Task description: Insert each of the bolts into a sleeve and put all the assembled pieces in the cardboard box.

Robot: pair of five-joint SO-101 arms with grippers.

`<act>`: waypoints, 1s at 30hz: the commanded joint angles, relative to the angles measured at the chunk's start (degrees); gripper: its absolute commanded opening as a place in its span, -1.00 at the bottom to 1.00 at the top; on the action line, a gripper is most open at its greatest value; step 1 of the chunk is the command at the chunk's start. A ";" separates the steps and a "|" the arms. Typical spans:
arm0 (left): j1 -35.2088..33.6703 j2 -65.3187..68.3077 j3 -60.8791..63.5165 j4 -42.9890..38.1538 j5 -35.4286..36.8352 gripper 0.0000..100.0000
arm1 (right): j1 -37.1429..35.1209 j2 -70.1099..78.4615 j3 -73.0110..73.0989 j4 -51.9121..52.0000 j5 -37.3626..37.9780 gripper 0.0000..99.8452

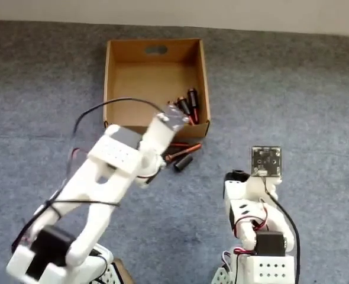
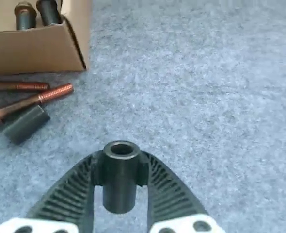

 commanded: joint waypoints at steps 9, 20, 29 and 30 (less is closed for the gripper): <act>3.47 10.24 -14.20 0.09 17.76 -0.80 | 1.71 -6.73 -0.48 3.47 -0.53 -0.99; -1.10 22.20 -22.73 0.00 32.44 -0.80 | 1.71 -7.16 0.66 3.38 -0.44 -0.99; -1.19 27.30 -27.12 0.53 32.44 -0.80 | 1.54 -7.16 0.66 3.47 -0.44 -0.99; -1.19 26.86 -27.12 0.53 32.44 -0.80 | 1.54 -7.16 0.66 3.47 -0.44 -0.99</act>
